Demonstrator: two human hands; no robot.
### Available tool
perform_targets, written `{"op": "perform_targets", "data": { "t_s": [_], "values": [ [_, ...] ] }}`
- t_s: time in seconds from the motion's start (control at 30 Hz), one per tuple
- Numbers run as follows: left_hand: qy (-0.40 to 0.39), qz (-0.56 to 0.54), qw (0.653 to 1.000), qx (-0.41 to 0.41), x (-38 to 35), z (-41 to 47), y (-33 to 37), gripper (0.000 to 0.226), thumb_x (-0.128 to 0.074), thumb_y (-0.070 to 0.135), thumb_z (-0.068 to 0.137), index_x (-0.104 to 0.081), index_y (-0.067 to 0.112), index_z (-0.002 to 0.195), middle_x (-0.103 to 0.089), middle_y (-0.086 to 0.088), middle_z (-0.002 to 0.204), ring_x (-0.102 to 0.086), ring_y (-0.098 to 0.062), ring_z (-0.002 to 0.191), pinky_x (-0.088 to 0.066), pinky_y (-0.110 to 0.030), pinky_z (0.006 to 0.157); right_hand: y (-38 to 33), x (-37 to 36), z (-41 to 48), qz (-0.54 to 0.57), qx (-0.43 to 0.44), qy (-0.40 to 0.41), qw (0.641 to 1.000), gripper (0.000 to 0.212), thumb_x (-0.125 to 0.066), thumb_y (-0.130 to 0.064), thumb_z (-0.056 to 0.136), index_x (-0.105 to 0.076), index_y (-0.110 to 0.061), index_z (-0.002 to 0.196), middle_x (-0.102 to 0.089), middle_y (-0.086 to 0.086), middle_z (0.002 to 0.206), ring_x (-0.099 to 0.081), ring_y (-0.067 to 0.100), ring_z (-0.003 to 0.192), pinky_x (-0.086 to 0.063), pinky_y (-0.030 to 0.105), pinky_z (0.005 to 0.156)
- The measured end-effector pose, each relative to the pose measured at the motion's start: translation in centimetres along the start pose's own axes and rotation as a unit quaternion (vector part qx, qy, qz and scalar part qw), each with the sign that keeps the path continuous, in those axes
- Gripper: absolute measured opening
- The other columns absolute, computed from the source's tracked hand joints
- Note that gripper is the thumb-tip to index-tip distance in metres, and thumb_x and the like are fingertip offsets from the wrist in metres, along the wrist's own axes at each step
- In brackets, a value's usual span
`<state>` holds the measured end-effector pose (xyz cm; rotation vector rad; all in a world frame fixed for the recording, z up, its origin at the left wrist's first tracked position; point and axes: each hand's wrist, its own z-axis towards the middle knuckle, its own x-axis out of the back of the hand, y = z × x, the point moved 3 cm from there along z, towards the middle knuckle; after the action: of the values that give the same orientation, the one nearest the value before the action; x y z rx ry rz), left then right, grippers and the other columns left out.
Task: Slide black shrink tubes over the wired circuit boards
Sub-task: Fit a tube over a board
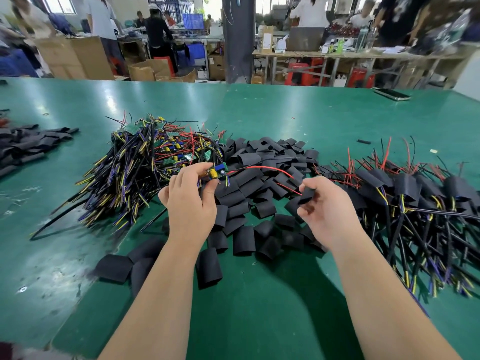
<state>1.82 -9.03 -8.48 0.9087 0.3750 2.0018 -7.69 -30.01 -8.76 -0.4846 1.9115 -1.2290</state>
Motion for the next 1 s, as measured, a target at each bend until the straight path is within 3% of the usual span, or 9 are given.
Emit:
{"op": "perform_targets", "data": {
  "t_s": [0.1,0.2,0.33,0.5,0.73,1.0],
  "values": [
    [0.019,0.004,1.0,0.0,0.1,0.0,0.2,0.028,-0.055,0.024,0.089,-0.061,0.017,0.115,-0.063,0.003,0.103,-0.052,-0.025,0.084,-0.02,-0.03,0.079,-0.2,-0.4,0.1,0.099,0.034,-0.052,0.993,0.023,-0.074,-0.02,0.076,-0.051,-0.016,0.072,-0.061,-0.001,0.067,-0.063,0.014,0.066,-0.049,0.022,0.062],
    [0.035,0.003,0.999,0.004,0.2,0.0,0.3,0.028,-0.056,0.021,0.088,-0.061,0.016,0.115,-0.062,0.001,0.101,-0.052,-0.026,0.085,-0.023,-0.033,0.08,-0.3,-0.6,0.0,0.221,0.014,-0.076,0.972,0.023,-0.073,-0.02,0.068,-0.057,-0.011,0.082,-0.068,0.005,0.079,-0.071,0.016,0.081,-0.055,0.02,0.06],
    [0.045,0.005,0.999,0.003,0.3,-0.1,0.3,0.028,-0.055,0.02,0.089,-0.061,0.015,0.116,-0.061,0.0,0.099,-0.051,-0.025,0.083,-0.023,-0.034,0.079,-0.4,-1.0,-0.6,0.271,-0.035,-0.026,0.962,0.012,-0.075,-0.015,0.062,-0.073,-0.003,0.062,-0.07,0.006,0.071,-0.072,0.015,0.071,-0.059,0.027,0.066],
    [0.058,0.002,0.998,-0.004,0.3,-0.2,0.1,0.027,-0.056,0.019,0.089,-0.061,0.015,0.115,-0.061,0.001,0.096,-0.049,-0.025,0.08,-0.024,-0.035,0.079,0.4,-1.5,-0.9,0.284,-0.092,0.015,0.954,0.017,-0.071,-0.014,0.08,-0.066,0.001,0.085,-0.072,0.016,0.091,-0.072,0.023,0.083,-0.061,0.031,0.066],
    [0.053,0.009,0.998,-0.015,0.3,-0.2,0.4,0.026,-0.057,0.018,0.086,-0.062,0.014,0.112,-0.057,0.005,0.091,-0.05,-0.025,0.079,-0.02,-0.031,0.076,0.3,-3.2,-1.9,0.377,-0.128,-0.069,0.915,0.047,-0.073,-0.019,0.069,-0.062,0.008,0.106,-0.069,0.025,0.106,-0.072,0.029,0.088,-0.06,0.031,0.058],
    [0.021,0.04,0.999,-0.021,0.2,-0.1,0.5,0.024,-0.056,0.021,0.089,-0.064,0.014,0.11,-0.064,0.0,0.098,-0.055,-0.028,0.086,-0.022,-0.032,0.076,-0.7,-3.2,-2.3,0.405,-0.085,-0.117,0.903,0.043,-0.07,-0.022,0.071,-0.062,0.007,0.102,-0.072,0.02,0.098,-0.072,0.024,0.09,-0.06,0.029,0.067]
  ]
}}
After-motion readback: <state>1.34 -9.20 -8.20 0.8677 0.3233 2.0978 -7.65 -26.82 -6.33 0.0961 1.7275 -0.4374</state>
